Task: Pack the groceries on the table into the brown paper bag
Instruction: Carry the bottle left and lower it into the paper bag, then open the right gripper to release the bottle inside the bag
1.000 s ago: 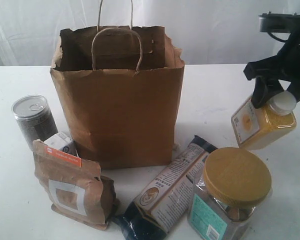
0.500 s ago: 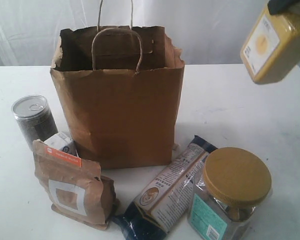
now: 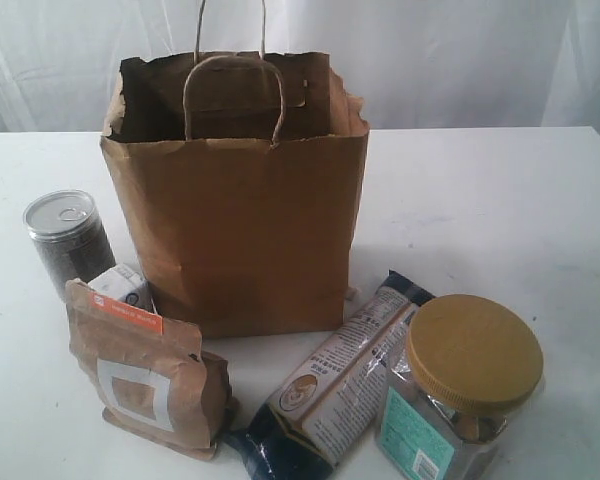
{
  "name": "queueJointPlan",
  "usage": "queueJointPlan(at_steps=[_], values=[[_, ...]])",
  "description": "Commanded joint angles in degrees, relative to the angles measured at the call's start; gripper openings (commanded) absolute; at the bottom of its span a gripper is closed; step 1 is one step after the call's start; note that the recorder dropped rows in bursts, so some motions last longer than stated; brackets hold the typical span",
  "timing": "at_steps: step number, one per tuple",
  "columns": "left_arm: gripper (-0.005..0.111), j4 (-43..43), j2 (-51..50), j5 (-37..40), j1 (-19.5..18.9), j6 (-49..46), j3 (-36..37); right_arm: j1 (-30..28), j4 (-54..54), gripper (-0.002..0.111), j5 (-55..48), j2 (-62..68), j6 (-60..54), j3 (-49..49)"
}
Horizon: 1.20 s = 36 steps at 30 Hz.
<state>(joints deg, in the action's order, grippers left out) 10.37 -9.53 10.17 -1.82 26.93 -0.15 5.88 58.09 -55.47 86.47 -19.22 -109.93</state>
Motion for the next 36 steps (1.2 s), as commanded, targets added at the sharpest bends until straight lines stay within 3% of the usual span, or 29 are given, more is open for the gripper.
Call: queueJointPlan(at_steps=[1, 5, 11, 22, 30, 36], values=[[0.000, 0.00, 0.20, -0.31, 0.91, 0.11, 0.15, 4.71, 7.27, 0.000, 5.82, 3.15, -5.46, -0.83], [0.000, 0.00, 0.20, -0.31, 0.91, 0.11, 0.15, 11.39, 7.27, 0.000, 11.39, 8.03, -17.40, -0.83], [0.000, 0.00, 0.20, -0.31, 0.91, 0.11, 0.15, 16.39, 6.94, 0.000, 13.19, 14.37, -23.19, -0.83], [0.000, 0.00, 0.20, -0.31, 0.91, 0.11, 0.15, 20.50, 5.29, 0.000, 12.74, 20.47, -25.56, -0.83], [0.000, 0.00, 0.20, -0.31, 0.91, 0.11, 0.15, 21.03, -7.13, 0.000, 7.75, 21.93, -25.53, -0.83], [0.000, 0.00, 0.20, -0.31, 0.91, 0.11, 0.15, 21.03, -7.58, 0.000, 4.49, 22.94, -25.53, -0.83]])
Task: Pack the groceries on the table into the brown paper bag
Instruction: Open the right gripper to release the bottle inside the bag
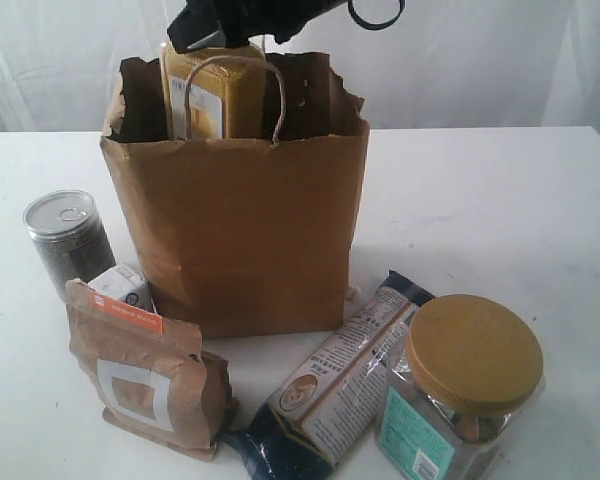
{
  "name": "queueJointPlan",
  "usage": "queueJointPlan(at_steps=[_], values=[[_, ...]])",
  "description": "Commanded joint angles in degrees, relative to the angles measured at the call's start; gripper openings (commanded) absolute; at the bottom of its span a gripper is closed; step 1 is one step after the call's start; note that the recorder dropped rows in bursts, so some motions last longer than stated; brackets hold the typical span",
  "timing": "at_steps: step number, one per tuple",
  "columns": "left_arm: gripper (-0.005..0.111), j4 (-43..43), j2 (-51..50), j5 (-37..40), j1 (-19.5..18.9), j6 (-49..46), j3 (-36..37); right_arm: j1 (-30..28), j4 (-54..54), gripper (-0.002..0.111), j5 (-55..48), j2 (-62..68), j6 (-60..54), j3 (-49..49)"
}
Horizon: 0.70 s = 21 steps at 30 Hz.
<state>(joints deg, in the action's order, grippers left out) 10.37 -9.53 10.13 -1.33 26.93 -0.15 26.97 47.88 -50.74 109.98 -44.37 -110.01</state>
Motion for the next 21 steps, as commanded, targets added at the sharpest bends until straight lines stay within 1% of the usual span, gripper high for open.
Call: queueJointPlan(at_steps=[1, 2, 4, 8, 10, 12, 18, 21], values=[[0.000, 0.00, 0.20, -0.27, 0.42, 0.11, 0.15, -0.05, 2.62, 0.000, -0.24, -0.34, -0.38, -0.75], [0.000, 0.00, 0.20, -0.27, 0.42, 0.11, 0.15, -0.05, 2.62, 0.001, -0.12, -0.09, -0.38, -0.75], [0.000, 0.00, 0.20, -0.27, 0.42, 0.11, 0.15, -0.05, 2.62, 0.006, -0.12, 0.39, -0.38, -0.75], [0.000, 0.00, 0.20, -0.27, 0.42, 0.11, 0.15, -0.05, 2.62, 0.022, -0.35, 0.67, -0.38, -0.75], [0.000, 0.00, 0.20, -0.27, 0.42, 0.11, 0.15, -0.05, 2.62, 0.028, -0.35, 0.67, -0.38, -0.75], [0.000, 0.00, 0.20, -0.27, 0.42, 0.11, 0.15, -0.05, 2.62, 0.031, -0.35, 0.67, -0.38, -0.75], [0.000, 0.00, 0.20, -0.27, 0.42, 0.11, 0.15, -0.05, 0.68, 0.032, -1.78, 0.73, 0.06, -0.75], [0.000, 0.00, 0.20, -0.27, 0.42, 0.11, 0.15, -0.05, -0.23, 0.038, -3.57, 0.97, 1.32, -0.75]])
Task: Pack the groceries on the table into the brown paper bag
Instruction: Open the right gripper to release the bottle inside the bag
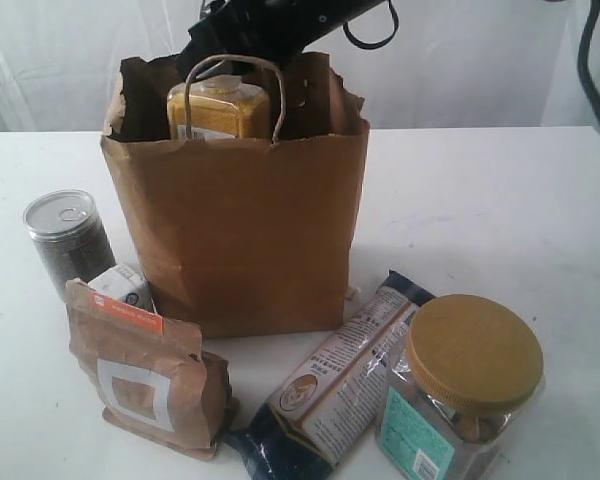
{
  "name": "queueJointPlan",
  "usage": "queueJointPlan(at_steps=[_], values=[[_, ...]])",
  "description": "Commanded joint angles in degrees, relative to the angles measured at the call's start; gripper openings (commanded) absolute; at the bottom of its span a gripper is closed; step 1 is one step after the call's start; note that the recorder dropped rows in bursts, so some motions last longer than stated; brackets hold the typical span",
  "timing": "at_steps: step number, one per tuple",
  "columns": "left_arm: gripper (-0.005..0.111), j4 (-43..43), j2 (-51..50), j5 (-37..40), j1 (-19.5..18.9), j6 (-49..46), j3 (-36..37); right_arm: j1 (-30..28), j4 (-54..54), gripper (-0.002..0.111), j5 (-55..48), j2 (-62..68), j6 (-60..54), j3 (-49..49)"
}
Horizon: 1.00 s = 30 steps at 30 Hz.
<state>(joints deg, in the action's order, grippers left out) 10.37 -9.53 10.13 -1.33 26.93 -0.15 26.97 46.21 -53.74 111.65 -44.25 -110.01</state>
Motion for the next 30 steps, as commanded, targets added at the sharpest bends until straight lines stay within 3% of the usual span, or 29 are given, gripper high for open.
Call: queueJointPlan(at_steps=[1, 6, 30], values=[[0.000, 0.00, 0.20, -0.27, 0.42, 0.11, 0.15, -0.05, 1.44, 0.043, -1.14, -0.58, 1.20, -0.75], [0.000, 0.00, 0.20, -0.27, 0.42, 0.11, 0.15, -0.05, 1.44, 0.058, -0.60, -0.58, 1.20, -0.75], [0.000, 0.00, 0.20, -0.27, 0.42, 0.11, 0.15, -0.16, 1.18, 0.057, -0.13, -2.12, 3.82, -0.75]])
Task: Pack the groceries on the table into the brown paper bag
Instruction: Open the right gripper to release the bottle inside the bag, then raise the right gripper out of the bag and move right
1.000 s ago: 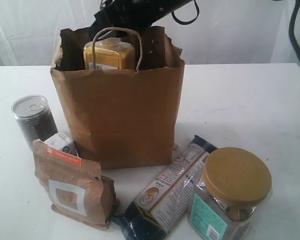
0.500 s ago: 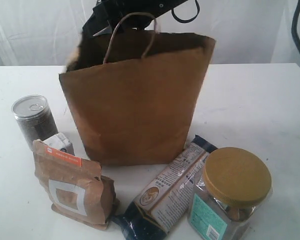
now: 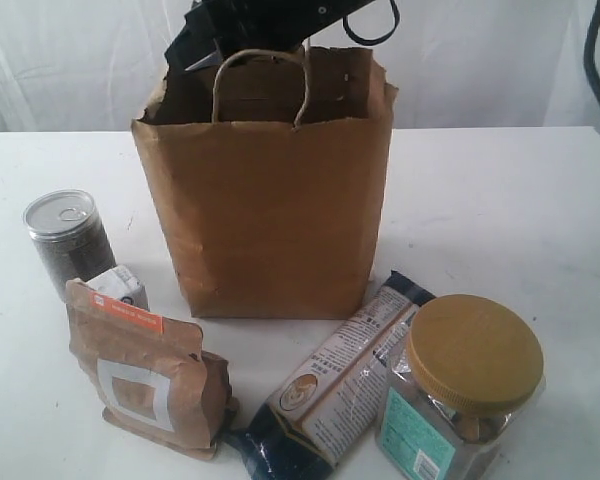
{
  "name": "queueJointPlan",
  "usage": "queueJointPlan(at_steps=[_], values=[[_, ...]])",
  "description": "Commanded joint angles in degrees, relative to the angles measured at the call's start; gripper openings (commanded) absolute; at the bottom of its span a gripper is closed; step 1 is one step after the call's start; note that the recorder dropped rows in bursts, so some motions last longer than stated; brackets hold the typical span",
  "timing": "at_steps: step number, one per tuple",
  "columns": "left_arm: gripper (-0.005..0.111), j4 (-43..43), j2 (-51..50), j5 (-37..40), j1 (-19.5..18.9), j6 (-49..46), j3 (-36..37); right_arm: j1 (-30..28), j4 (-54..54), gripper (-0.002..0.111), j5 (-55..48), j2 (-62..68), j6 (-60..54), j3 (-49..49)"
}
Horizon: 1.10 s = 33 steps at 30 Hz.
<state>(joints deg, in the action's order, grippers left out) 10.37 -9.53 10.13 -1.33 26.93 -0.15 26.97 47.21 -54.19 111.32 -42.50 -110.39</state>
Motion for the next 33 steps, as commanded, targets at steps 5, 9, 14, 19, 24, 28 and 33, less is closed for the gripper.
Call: queueJointPlan(at_steps=[5, 9, 14, 19, 24, 28, 33], values=[[0.000, 0.00, 0.20, -0.27, 0.42, 0.11, 0.15, -0.31, -8.69, 0.040, -0.13, -6.01, 6.38, -0.37], [0.000, 0.00, 0.20, -0.27, 0.42, 0.11, 0.15, -0.31, -24.96, 0.020, -3.39, -10.74, 12.86, -0.37], [0.000, 0.00, 0.20, -0.27, 0.42, 0.11, 0.15, -0.31, -51.46, 0.000, -8.02, -15.90, 26.64, -0.37], [0.000, 0.00, 0.20, -0.27, 0.42, 0.11, 0.15, -3.36, -67.86, 0.000, -10.40, -19.33, 42.50, 3.49], [0.000, 0.00, 0.20, -0.27, 0.42, 0.11, 0.15, -9.36, -68.61, 0.000, 0.47, -26.51, 48.45, 18.24], [0.000, 0.00, 0.20, -0.27, 0.42, 0.11, 0.15, -12.52, -68.61, 0.000, 17.01, -35.65, 54.53, 35.34], [0.000, 0.15, 0.20, -0.27, 0.43, 0.11, 0.15, -14.87, -68.61, 0.000, 41.80, -47.58, 56.00, 56.43]])
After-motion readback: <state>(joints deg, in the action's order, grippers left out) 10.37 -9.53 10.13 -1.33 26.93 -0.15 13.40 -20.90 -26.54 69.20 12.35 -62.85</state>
